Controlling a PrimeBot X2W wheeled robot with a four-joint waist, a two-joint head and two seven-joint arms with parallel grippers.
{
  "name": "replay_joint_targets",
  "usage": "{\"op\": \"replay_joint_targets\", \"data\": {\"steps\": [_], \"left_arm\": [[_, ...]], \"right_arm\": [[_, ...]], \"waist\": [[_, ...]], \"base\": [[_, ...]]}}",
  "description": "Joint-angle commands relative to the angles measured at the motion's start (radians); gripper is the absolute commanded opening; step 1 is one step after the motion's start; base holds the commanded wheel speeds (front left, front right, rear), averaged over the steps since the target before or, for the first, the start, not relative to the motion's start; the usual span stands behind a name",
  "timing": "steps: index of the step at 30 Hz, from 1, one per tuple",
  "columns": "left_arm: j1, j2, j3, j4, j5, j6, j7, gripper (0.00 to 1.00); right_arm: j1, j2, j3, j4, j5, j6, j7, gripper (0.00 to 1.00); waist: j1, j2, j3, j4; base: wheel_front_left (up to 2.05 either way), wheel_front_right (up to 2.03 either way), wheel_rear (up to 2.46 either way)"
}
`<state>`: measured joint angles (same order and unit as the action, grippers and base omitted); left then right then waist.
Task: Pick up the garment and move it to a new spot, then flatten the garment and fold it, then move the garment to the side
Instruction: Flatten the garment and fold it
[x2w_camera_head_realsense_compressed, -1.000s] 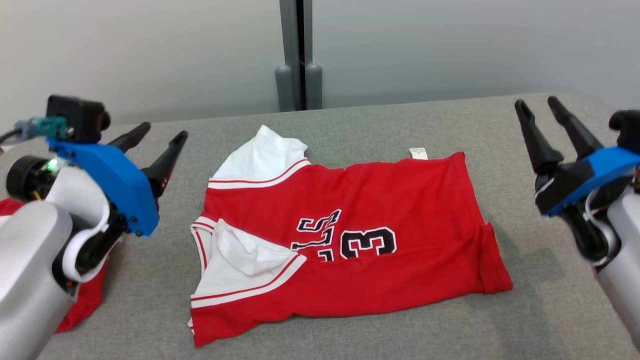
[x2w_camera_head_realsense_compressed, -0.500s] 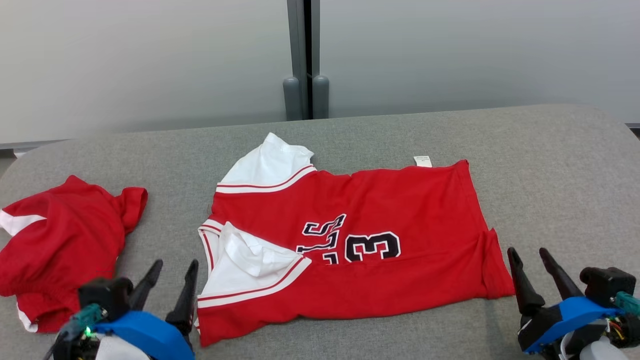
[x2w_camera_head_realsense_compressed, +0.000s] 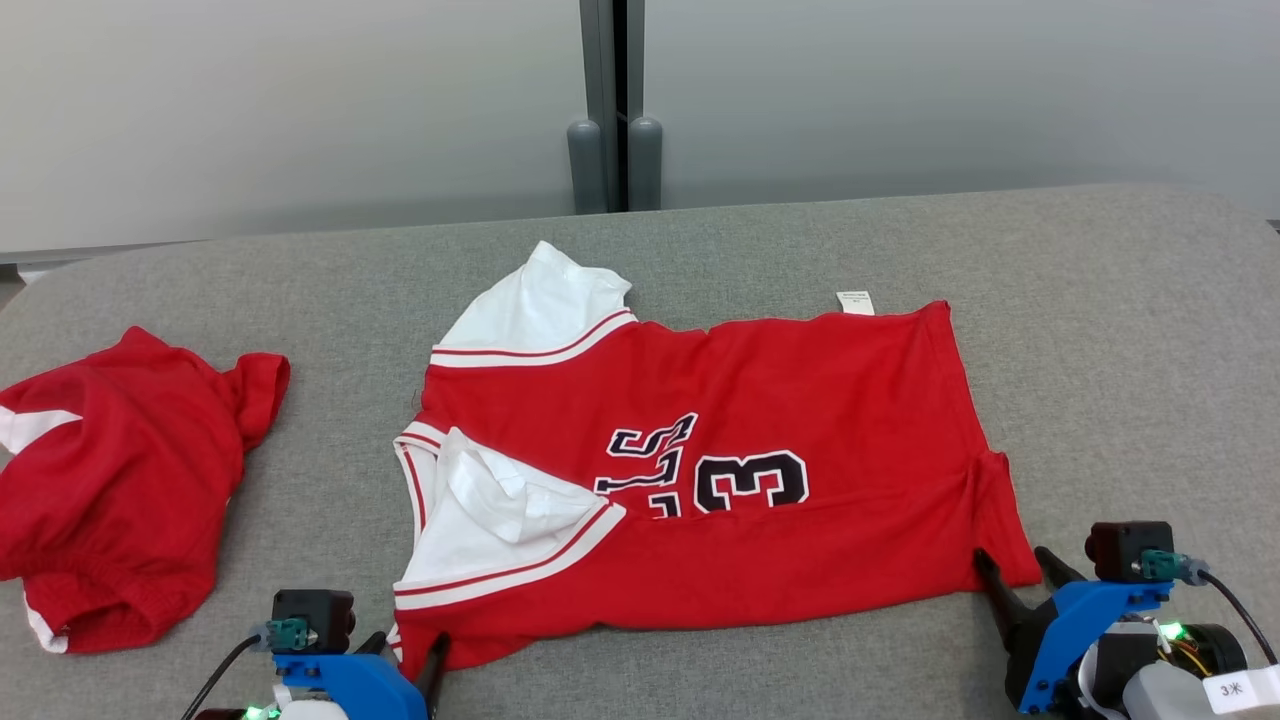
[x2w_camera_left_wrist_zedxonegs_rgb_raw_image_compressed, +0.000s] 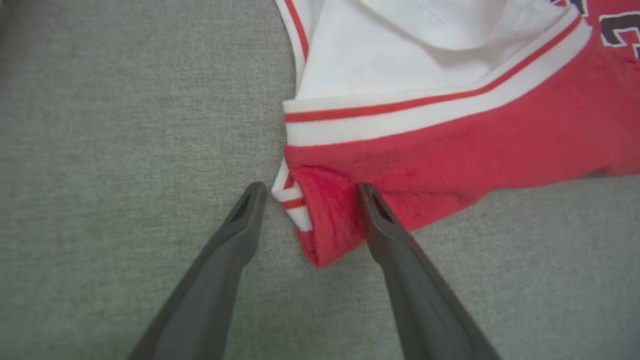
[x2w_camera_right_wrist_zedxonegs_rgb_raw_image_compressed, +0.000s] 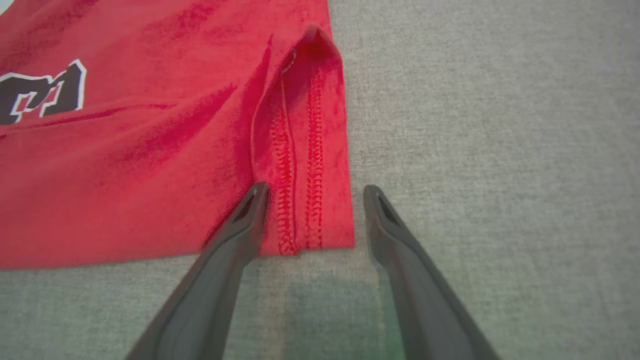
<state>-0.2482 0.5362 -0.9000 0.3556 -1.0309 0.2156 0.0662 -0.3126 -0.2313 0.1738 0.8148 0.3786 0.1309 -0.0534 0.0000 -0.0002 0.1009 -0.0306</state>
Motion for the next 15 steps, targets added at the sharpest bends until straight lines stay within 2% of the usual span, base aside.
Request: {"op": "replay_joint_targets", "data": {"steps": [1,2,3,4,5,6,11,15], "left_arm": [[-0.013,-0.010,-0.008,0.011,-0.011,-0.013,0.018,1.00],[-0.016,-0.010,-0.014,0.016,-0.013,-0.022,0.031,1.00],[-0.018,-0.011,-0.015,0.020,-0.016,-0.026,0.036,0.89],[-0.024,-0.014,-0.011,0.023,-0.017,-0.028,0.030,0.30],[-0.029,-0.017,-0.008,0.026,-0.016,-0.029,0.027,0.30],[-0.031,-0.017,-0.008,0.027,-0.016,-0.030,0.029,0.00],[-0.044,0.011,0.012,-0.017,-0.022,-0.032,0.020,0.00],[-0.043,0.049,0.018,-0.084,-0.015,-0.010,0.035,0.00]], "right_arm": [[-0.015,0.000,-0.011,0.025,-0.011,0.000,0.015,1.00],[-0.018,0.006,-0.011,0.039,-0.017,-0.001,0.024,1.00],[-0.023,0.010,-0.010,0.049,-0.020,-0.001,0.031,1.00],[-0.030,0.012,-0.007,0.056,-0.024,0.000,0.033,0.83],[-0.036,0.016,-0.002,0.060,-0.023,0.000,0.034,0.41],[-0.041,0.019,0.002,0.063,-0.020,0.000,0.036,0.00],[-0.070,-0.002,0.002,0.032,-0.002,0.000,-0.011,0.00],[-0.041,-0.017,-0.011,-0.025,0.017,0.000,-0.006,0.00]], "waist": [[0.0000,0.0002,0.003,-0.001],[0.0000,0.0002,0.005,-0.003],[0.0000,0.0002,0.008,-0.005],[0.0000,0.0002,0.010,-0.006],[0.0000,0.0002,0.012,-0.007],[0.0000,0.0002,0.012,-0.007],[0.0000,0.0002,0.001,-0.001],[0.0000,0.0002,-0.021,0.012]], "base": [[0.00,0.00,0.00],[0.00,0.00,0.00],[0.00,0.00,0.00],[0.00,0.00,0.00],[0.00,0.00,0.00],[0.00,0.00,0.00],[0.00,0.00,0.00],[0.00,0.00,0.00]]}}
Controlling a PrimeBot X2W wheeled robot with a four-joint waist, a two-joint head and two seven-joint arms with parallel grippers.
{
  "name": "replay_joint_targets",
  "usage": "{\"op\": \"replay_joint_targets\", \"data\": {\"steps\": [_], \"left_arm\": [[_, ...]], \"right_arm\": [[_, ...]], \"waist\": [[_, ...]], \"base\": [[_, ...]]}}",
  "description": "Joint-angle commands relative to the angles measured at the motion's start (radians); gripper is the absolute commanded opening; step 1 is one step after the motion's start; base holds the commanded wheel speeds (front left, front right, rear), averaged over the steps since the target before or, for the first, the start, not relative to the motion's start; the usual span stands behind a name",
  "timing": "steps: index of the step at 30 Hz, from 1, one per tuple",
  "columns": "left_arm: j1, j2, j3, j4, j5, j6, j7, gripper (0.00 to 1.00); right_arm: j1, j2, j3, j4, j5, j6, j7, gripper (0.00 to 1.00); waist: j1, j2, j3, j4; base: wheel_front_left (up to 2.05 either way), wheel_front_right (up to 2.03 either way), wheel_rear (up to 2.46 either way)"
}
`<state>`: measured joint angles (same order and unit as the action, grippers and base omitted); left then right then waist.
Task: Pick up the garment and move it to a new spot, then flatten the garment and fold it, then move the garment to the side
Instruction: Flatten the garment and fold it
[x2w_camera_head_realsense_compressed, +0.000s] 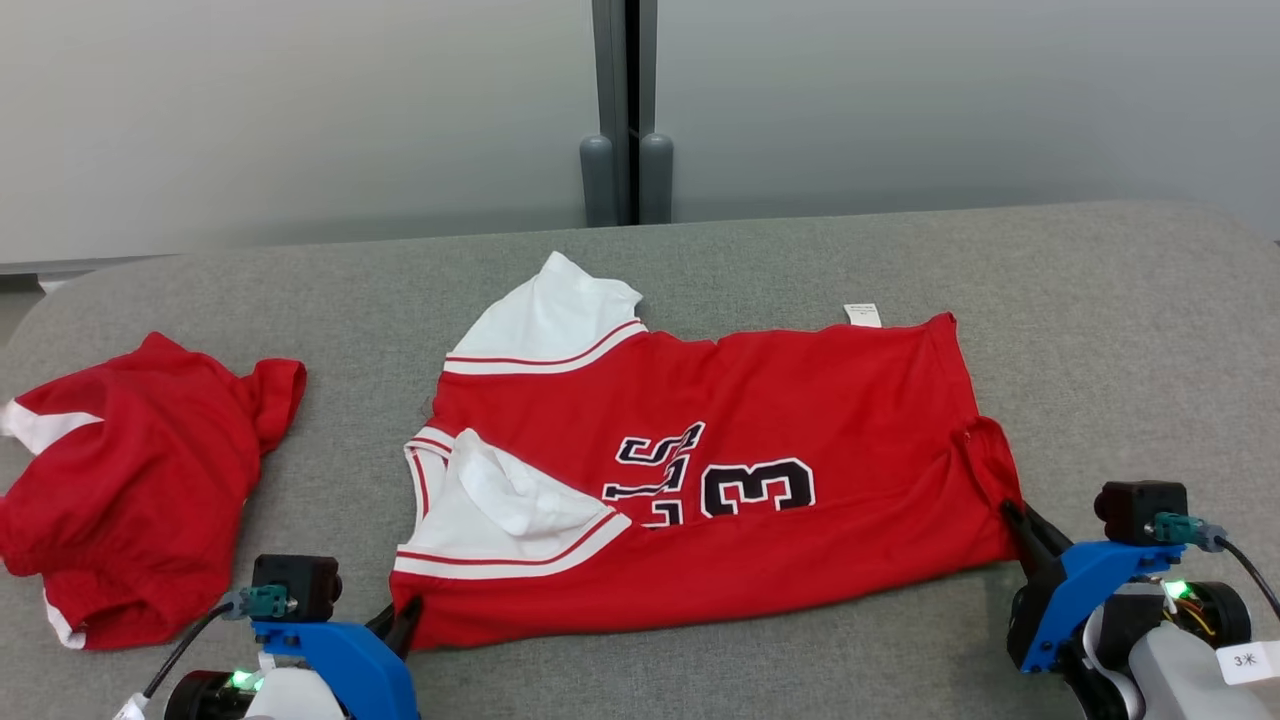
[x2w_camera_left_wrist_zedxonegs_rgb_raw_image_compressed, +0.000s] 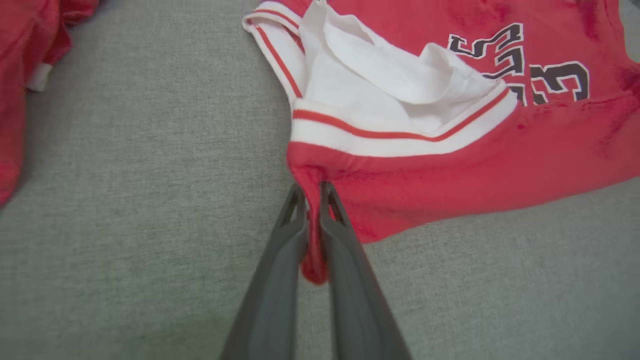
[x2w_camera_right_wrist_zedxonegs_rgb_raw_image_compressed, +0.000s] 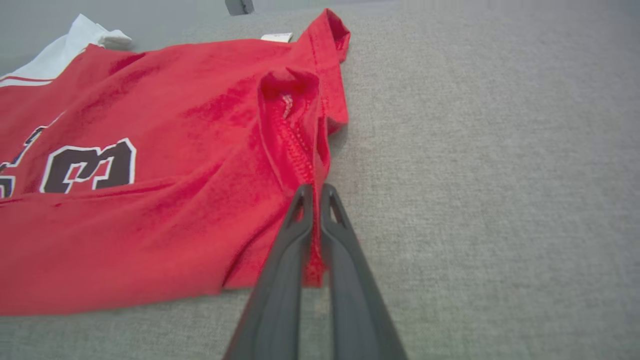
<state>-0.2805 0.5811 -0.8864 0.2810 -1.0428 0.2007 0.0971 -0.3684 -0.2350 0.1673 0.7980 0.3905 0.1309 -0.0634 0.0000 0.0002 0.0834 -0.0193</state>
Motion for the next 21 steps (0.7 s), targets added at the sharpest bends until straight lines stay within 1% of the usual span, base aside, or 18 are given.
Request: {"op": "replay_joint_targets", "data": {"steps": [1,2,3,6,9,10,11,12,13,17,21], "left_arm": [[-0.003,0.020,0.006,-0.028,-0.005,0.010,0.013,0.00],[0.008,0.036,0.007,-0.052,-0.010,0.016,0.023,0.00],[0.031,0.069,0.006,-0.100,-0.020,0.025,0.048,0.00],[0.068,0.126,-0.005,-0.181,-0.040,0.041,0.099,0.00],[0.111,0.189,-0.013,-0.260,-0.054,0.075,0.143,0.00],[0.137,0.219,-0.016,-0.309,-0.065,0.094,0.166,0.00],[0.173,0.246,-0.021,-0.357,-0.091,0.112,0.195,0.00],[0.185,0.248,-0.020,-0.370,-0.105,0.125,0.206,0.75],[0.188,0.250,-0.026,-0.373,-0.107,0.127,0.216,1.00],[0.159,0.260,-0.016,-0.391,-0.089,0.128,0.210,1.00],[0.096,0.298,0.011,-0.424,-0.057,0.122,0.217,1.00]], "right_arm": [[0.031,-0.018,-0.008,-0.027,0.010,0.000,0.019,0.00],[0.047,-0.024,-0.009,-0.048,0.012,0.000,0.038,0.00],[0.080,-0.040,-0.019,-0.102,0.025,0.000,0.086,0.00],[0.153,-0.065,-0.028,-0.199,0.043,0.000,0.188,0.00],[0.243,-0.098,-0.034,-0.327,0.063,0.000,0.317,0.00],[0.307,-0.116,-0.053,-0.409,0.075,-0.001,0.406,0.00],[0.405,-0.095,-0.099,-0.525,0.075,0.000,0.536,0.00],[0.442,-0.077,-0.144,-0.586,0.060,0.000,0.589,0.42],[0.455,-0.066,-0.160,-0.611,0.046,0.000,0.606,1.00],[0.478,-0.018,-0.209,-0.703,0.015,0.000,0.636,1.00],[0.442,0.003,-0.272,-0.798,-0.007,0.000,0.621,1.00]], "waist": [[0.0000,-0.0002,-0.009,0.003],[0.0000,-0.0002,-0.014,0.003],[0.0000,-0.0002,-0.022,0.002],[0.0000,-0.0002,-0.031,-0.003],[0.0000,-0.0002,-0.032,-0.009],[0.0000,-0.0002,-0.029,-0.010],[0.0000,-0.0002,-0.026,-0.011],[0.0000,-0.0002,-0.023,-0.013],[0.0000,-0.0002,-0.022,-0.014],[0.0000,-0.0002,-0.022,-0.014],[0.0000,-0.0002,-0.013,-0.014]], "base": [[0.00,0.00,0.00],[0.00,0.00,0.00],[0.00,0.00,0.00],[0.00,0.00,0.00],[0.00,0.00,0.00],[0.00,0.00,0.00],[0.00,0.00,0.00],[0.00,0.00,0.00],[0.00,0.00,0.00],[0.00,0.00,0.00],[0.00,0.00,0.00]]}}
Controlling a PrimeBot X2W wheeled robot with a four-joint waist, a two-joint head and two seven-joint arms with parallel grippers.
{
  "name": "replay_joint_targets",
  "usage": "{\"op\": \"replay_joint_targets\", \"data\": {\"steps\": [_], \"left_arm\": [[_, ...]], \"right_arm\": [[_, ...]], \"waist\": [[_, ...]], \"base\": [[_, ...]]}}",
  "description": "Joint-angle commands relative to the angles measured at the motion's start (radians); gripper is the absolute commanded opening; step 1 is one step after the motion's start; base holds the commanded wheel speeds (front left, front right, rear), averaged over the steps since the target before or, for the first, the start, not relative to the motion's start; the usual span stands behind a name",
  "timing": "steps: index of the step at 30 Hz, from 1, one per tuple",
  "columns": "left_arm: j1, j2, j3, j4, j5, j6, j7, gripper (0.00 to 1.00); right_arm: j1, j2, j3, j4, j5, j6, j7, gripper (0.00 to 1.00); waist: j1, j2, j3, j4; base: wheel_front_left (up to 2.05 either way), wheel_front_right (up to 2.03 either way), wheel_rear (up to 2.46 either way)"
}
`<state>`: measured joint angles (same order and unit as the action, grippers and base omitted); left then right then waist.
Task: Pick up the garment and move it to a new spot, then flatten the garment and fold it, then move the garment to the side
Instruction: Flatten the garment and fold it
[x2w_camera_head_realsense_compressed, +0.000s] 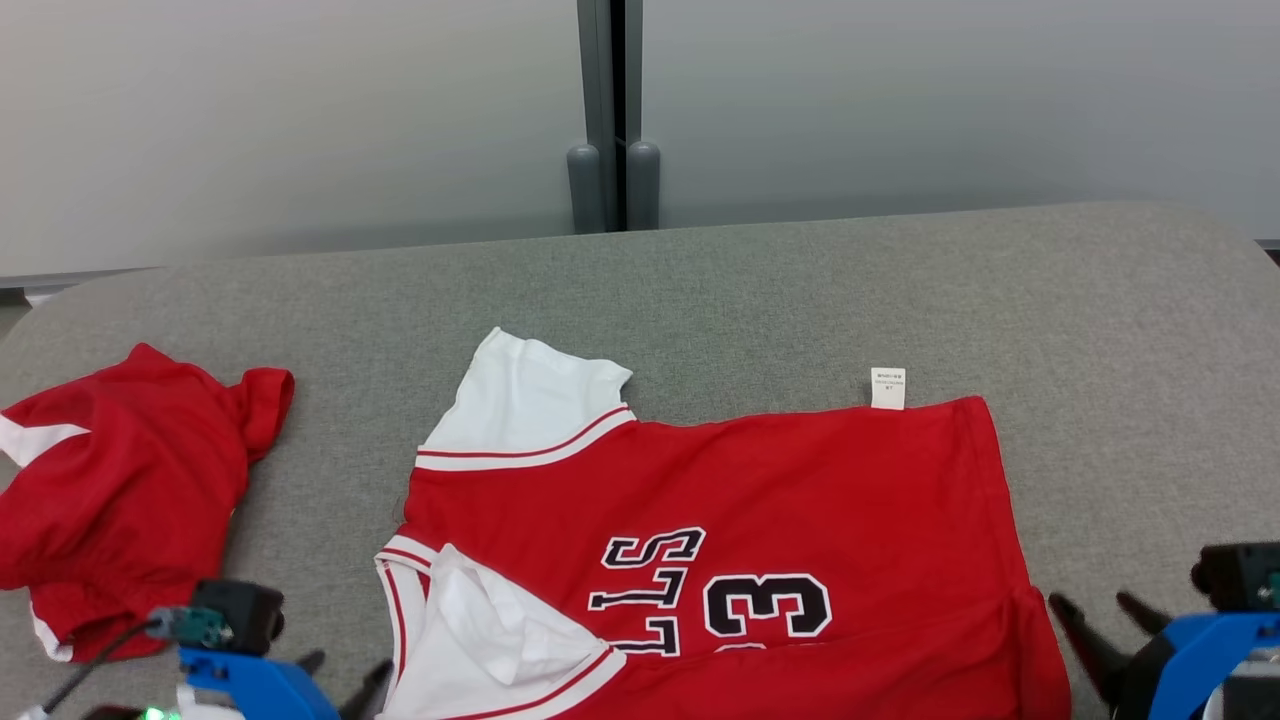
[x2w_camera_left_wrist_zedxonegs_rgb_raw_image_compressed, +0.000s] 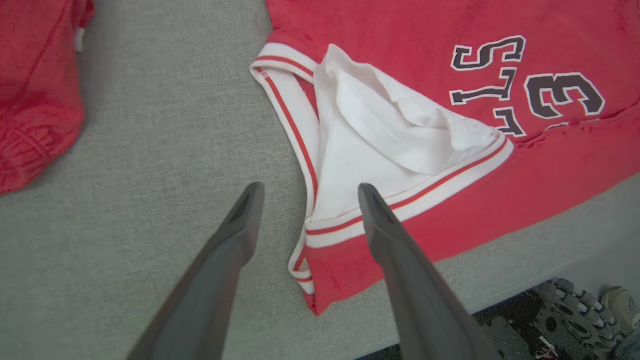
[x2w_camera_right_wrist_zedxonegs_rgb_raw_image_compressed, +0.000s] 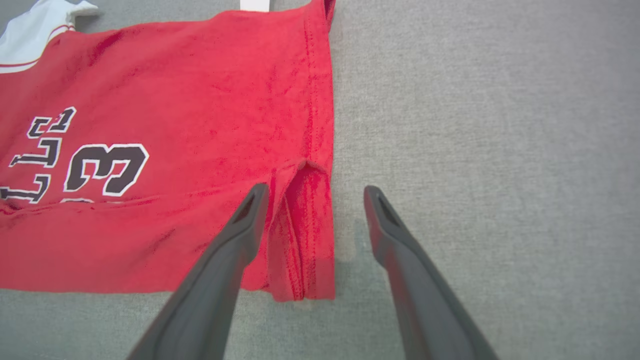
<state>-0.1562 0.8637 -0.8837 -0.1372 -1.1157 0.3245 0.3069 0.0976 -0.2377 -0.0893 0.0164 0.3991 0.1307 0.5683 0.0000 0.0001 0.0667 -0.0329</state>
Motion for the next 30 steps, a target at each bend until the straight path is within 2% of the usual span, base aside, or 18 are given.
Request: {"op": "replay_joint_targets", "data": {"steps": [1,6,10,13,14,15,16,23,30], "left_arm": [[-0.056,0.028,0.017,-0.013,0.031,-0.001,0.012,1.00],[-0.230,0.033,0.086,-0.002,0.063,-0.033,0.030,1.00],[-0.393,-0.006,0.124,0.061,0.063,-0.097,0.067,1.00],[-0.521,-0.040,0.114,0.124,0.079,-0.157,0.128,1.00],[-0.521,-0.040,0.114,0.124,0.079,-0.157,0.128,1.00],[-0.600,-0.076,0.099,0.185,0.090,-0.200,0.168,1.00],[-0.600,-0.076,0.099,0.185,0.090,-0.200,0.168,1.00],[-0.811,-0.179,0.050,0.447,0.114,-0.323,0.281,1.00],[-0.910,-0.241,0.035,0.669,0.115,-0.393,0.304,1.00]], "right_arm": [[-0.050,0.008,-0.035,-0.040,-0.036,0.000,-0.030,1.00],[-0.211,0.092,-0.086,-0.047,-0.125,0.000,-0.136,1.00],[-0.389,0.103,-0.041,0.072,-0.167,0.000,-0.155,1.00],[-0.508,0.109,-0.021,0.196,-0.171,0.000,-0.166,1.00],[-0.508,0.109,-0.021,0.196,-0.171,0.000,-0.166,1.00],[-0.583,0.110,-0.010,0.284,-0.159,0.000,-0.170,1.00],[-0.583,0.110,-0.010,0.284,-0.159,0.000,-0.170,1.00],[-0.774,0.102,0.074,0.532,-0.109,0.000,-0.155,1.00],[-0.829,0.110,0.202,0.651,-0.042,0.000,-0.168,1.00]], "waist": [[0.0000,-0.0001,0.011,-0.004],[0.0000,-0.0001,0.079,-0.016],[0.0000,-0.0001,0.174,-0.035],[0.0000,-0.0001,0.241,-0.047],[0.0000,-0.0001,0.241,-0.047],[0.0000,-0.0001,0.277,-0.054],[0.0000,-0.0001,0.277,-0.054],[0.0000,-0.0001,0.374,-0.088],[0.0000,-0.0001,0.417,-0.141]], "base": [[0.00,0.00,0.00],[0.00,0.00,0.00],[0.00,0.00,0.00],[0.00,0.00,0.00],[0.00,0.00,0.00],[0.00,0.00,0.00],[0.00,0.00,0.00],[0.00,0.00,0.00],[0.00,0.00,0.00]]}}
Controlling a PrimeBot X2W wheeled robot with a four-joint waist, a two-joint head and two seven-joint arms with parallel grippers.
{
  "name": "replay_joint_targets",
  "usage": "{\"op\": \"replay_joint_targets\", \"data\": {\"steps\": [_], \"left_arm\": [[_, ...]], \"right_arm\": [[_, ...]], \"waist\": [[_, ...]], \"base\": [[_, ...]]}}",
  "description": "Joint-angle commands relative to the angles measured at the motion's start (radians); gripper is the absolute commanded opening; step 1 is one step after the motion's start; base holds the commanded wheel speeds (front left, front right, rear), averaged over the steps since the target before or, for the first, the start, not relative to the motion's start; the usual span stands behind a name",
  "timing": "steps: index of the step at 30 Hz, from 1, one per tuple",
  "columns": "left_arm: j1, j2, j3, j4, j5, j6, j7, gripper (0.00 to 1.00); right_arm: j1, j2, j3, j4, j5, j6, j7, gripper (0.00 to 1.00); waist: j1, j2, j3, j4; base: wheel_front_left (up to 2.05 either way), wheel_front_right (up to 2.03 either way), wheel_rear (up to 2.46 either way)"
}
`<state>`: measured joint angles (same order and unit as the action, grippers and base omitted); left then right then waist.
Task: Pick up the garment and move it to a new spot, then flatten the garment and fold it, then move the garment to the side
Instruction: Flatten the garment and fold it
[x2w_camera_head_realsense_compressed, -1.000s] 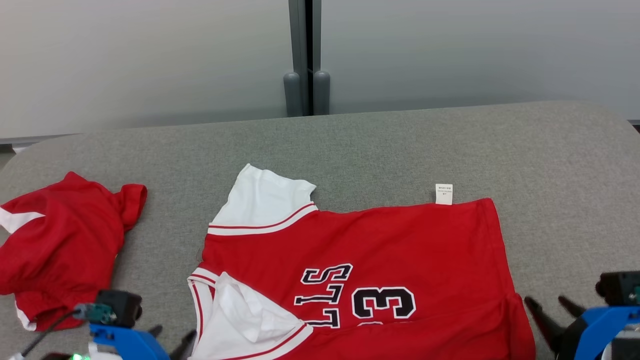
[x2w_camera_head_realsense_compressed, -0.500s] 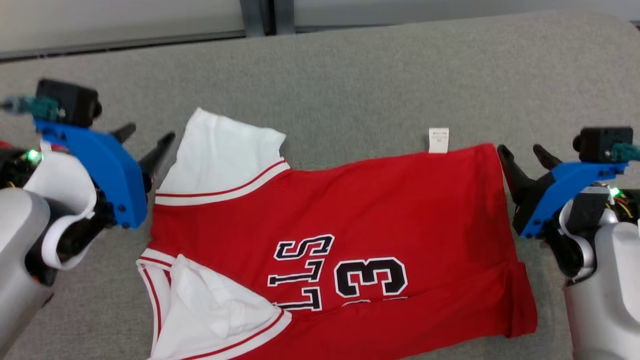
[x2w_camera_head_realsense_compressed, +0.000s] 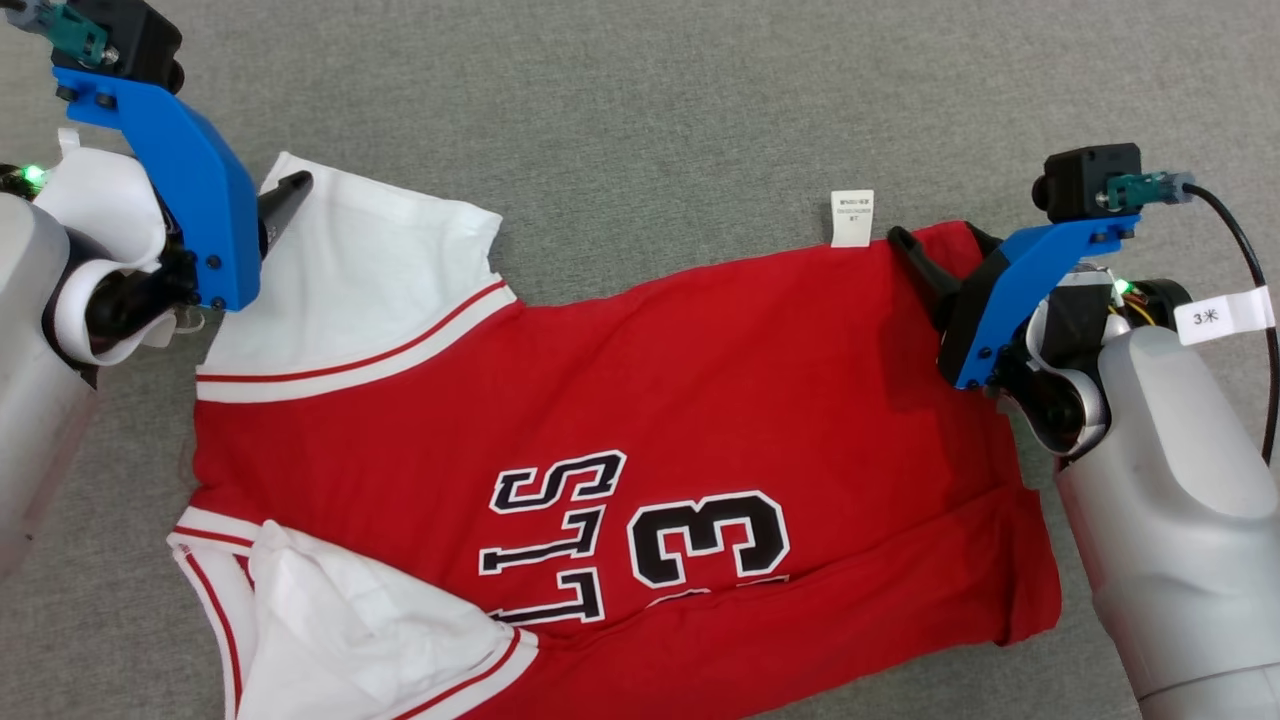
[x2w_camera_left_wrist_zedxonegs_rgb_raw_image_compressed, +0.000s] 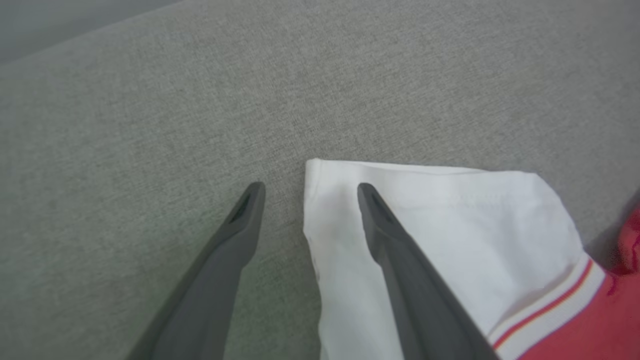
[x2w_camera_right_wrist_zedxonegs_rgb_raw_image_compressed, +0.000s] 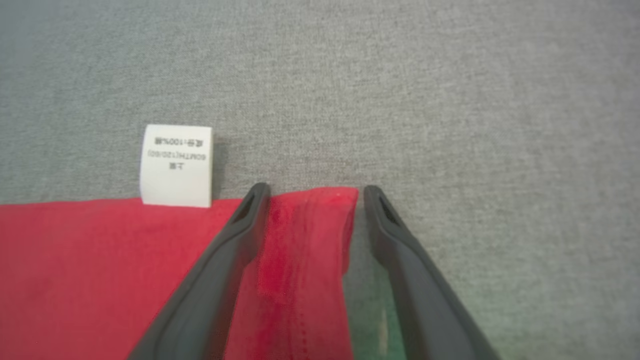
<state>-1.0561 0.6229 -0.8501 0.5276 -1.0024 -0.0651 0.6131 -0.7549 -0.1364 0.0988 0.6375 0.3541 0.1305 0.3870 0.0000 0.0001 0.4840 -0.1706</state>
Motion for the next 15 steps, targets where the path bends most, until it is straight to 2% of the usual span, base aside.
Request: {"op": "replay_joint_targets", "data": {"steps": [1,5,6,7,9,10,11,13,15], "left_arm": [[-0.019,-0.006,-0.001,0.030,0.003,-0.007,-0.001,1.00],[-0.036,-0.024,-0.010,0.113,-0.019,-0.033,0.026,1.00],[-0.036,-0.027,-0.010,0.127,-0.029,-0.039,0.034,1.00],[-0.036,-0.030,-0.013,0.136,-0.035,-0.043,0.041,1.00],[-0.039,-0.028,-0.020,0.149,-0.043,-0.052,0.050,0.46],[-0.041,-0.028,-0.024,0.153,-0.045,-0.055,0.054,0.11],[-0.040,-0.029,-0.027,0.157,-0.047,-0.058,0.054,0.00],[-0.051,-0.027,-0.029,0.157,-0.035,-0.060,0.029,0.00],[-0.066,-0.023,-0.025,0.176,-0.007,-0.060,-0.039,0.00]], "right_arm": [[0.022,0.008,0.031,0.041,0.015,0.000,0.014,1.00],[0.026,0.010,0.111,0.062,0.060,0.001,0.015,1.00],[0.029,0.008,0.130,0.062,0.071,0.001,0.014,0.91],[0.033,0.004,0.144,0.061,0.083,0.002,0.011,0.72],[0.037,-0.007,0.168,0.057,0.098,0.002,0.000,0.20],[0.038,-0.012,0.176,0.057,0.105,0.002,-0.006,0.00],[0.039,-0.016,0.184,0.055,0.109,0.002,-0.015,0.00],[0.032,-0.027,0.180,0.046,0.114,0.000,-0.056,0.00],[0.009,-0.040,0.139,0.047,0.099,0.000,-0.148,0.00]], "waist": [[0.0000,-0.0001,0.003,-0.009],[0.0000,-0.0001,0.011,-0.036],[0.0000,-0.0001,0.010,-0.040],[0.0000,-0.0001,0.009,-0.043],[0.0000,-0.0001,0.005,-0.046],[0.0000,-0.0001,0.002,-0.047],[0.0000,-0.0001,-0.002,-0.046],[0.0000,-0.0001,-0.009,-0.044],[0.0000,-0.0001,-0.022,-0.035]], "base": [[0.00,0.00,0.00],[0.00,0.00,0.00],[0.00,0.00,0.00],[0.00,0.00,0.00],[0.00,0.00,0.00],[0.00,0.00,0.00],[0.00,0.00,0.00],[0.00,0.00,0.00],[0.00,0.00,0.00]]}}
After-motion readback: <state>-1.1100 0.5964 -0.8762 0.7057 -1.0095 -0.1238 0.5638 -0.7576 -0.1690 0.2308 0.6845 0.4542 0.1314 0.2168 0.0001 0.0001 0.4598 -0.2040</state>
